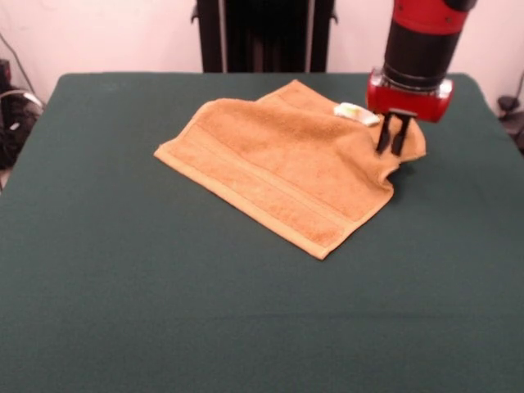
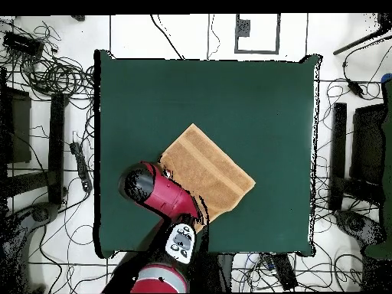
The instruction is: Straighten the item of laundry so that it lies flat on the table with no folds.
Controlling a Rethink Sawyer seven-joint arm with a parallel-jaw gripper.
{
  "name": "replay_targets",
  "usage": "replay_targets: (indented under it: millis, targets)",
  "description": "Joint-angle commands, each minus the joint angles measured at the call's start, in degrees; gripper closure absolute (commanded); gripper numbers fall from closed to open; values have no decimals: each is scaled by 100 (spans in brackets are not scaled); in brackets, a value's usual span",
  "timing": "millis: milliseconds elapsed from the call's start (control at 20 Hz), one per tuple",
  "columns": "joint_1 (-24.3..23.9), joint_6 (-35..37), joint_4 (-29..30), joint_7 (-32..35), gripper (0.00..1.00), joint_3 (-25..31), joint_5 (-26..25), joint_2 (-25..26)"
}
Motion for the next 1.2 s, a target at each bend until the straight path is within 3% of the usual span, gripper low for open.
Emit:
replay_targets:
  millis: [50,600,700,850,1200]
  targets:
    - [-69,172,-135,1457,0,257,70,34]
    - [9,526,-353,1557,0,160,83,120]
    - [-108,349,-187,1466,0,244,68,-107]
    - [-246,1119,-90,1075,0,-169,-358,-728]
    - [-1170,2488,-58,391,0,-65,-1084,-1782]
